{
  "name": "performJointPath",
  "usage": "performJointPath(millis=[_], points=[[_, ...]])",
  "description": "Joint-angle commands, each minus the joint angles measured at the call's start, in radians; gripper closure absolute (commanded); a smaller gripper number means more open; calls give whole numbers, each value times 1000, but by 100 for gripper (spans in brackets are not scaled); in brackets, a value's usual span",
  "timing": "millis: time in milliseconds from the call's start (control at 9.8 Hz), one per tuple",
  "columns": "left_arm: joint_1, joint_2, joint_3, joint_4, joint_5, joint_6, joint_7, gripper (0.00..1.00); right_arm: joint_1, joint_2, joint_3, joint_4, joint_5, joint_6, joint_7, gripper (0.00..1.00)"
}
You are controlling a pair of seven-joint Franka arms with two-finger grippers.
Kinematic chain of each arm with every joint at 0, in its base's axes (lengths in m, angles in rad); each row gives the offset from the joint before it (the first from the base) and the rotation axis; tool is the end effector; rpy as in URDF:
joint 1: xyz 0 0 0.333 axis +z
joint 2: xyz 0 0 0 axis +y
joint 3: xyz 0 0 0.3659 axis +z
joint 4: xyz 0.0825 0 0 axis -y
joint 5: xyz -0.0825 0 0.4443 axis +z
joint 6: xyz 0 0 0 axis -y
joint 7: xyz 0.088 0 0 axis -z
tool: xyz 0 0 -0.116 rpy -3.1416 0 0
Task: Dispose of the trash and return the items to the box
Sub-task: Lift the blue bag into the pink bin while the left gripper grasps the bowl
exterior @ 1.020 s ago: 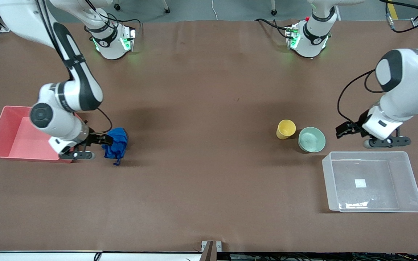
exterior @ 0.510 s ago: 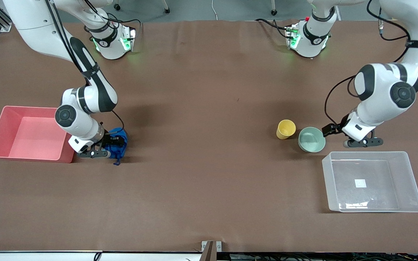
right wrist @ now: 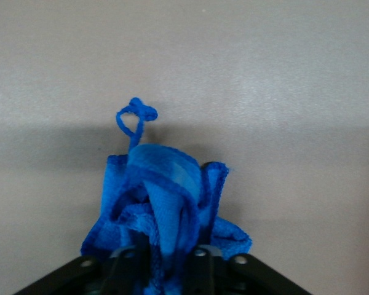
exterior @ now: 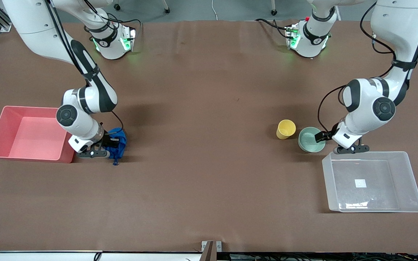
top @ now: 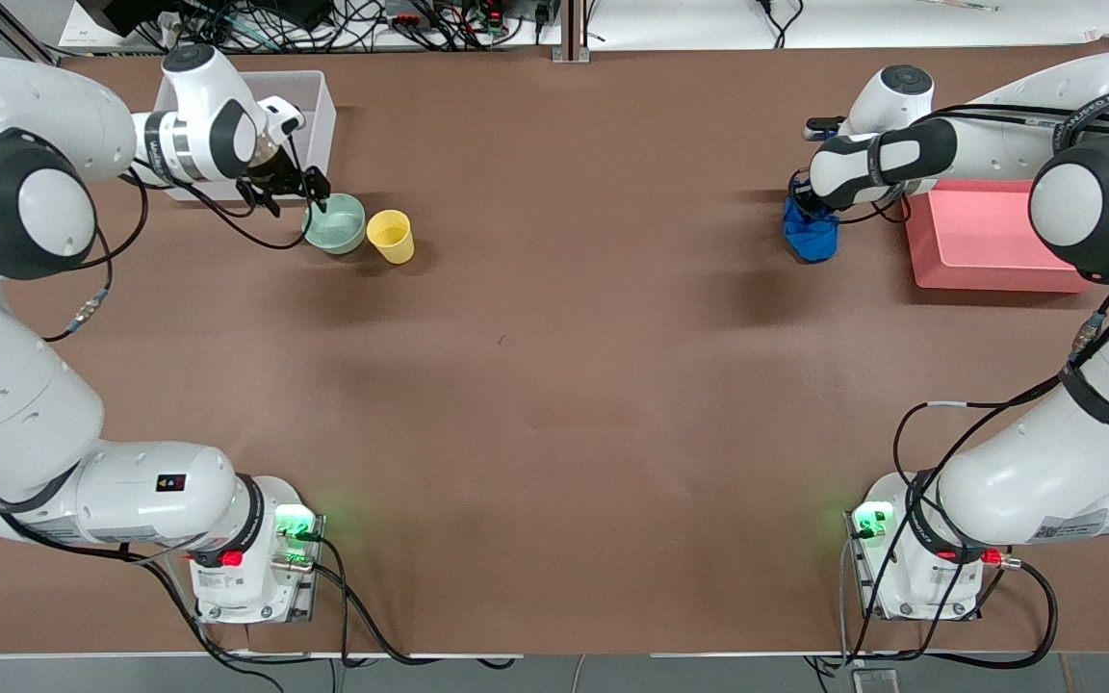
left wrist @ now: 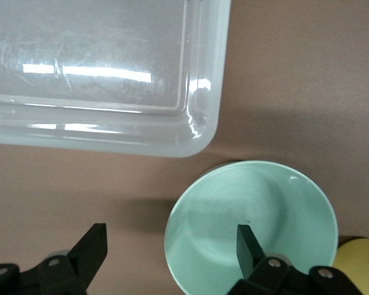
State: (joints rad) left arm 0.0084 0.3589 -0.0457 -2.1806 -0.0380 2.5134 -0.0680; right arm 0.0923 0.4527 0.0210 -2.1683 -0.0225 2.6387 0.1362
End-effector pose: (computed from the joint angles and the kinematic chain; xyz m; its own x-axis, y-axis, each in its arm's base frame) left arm 0.6100 -0.0229 0.2091 0.9975 0.0638 -0.0291 0.0649 -0.9973 0.0357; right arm 0.6128 0.0704 0.1672 0.9998 -0.0055 0.0180 -0.0055 -1.0000 -0.0004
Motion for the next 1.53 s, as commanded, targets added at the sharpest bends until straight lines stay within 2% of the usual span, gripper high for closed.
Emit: performJointPath(millis=[0,102,306,408,510,612,714,816,1020,1122,1224,1429], points=[[10,58,-6,-5,6,57,13,18,-9,-54,17,-10,-16,-73,59,99],[10,71,-6,-5,6,64,13,29,-16,-119,26,11,-4,-188,60,99],[10,78,-6,-5,7,76,14,77,-22,-265,27,124,12,-471,82,99],[9,83,-6,-5,9,77,14,89,-45,-307,20,218,25,-647,68,99],[9,83,-6,-7,10,77,14,97,-72,-334,10,299,24,-799,18,99],[9,83,-6,-7,12,77,20,100,-75,-359,-50,306,7,-837,-74,99],[9,69,-8,-7,12,73,25,100,-79,-367,-123,286,-26,-830,-207,99],[9,36,-8,-7,12,58,40,100,-79,-361,-230,263,-71,-779,-348,99],[10,-46,-8,37,12,-31,80,100,-83,-327,-393,111,-73,-481,-602,99],[10,-64,-8,92,12,-100,88,100,-91,-290,-430,19,-73,-301,-660,99],[10,-67,-8,172,9,-175,88,100,-108,-257,-432,-49,-73,-182,-665,98],[31,-45,-6,344,7,-315,103,100,-108,-172,-429,-76,-27,-106,-662,95]])
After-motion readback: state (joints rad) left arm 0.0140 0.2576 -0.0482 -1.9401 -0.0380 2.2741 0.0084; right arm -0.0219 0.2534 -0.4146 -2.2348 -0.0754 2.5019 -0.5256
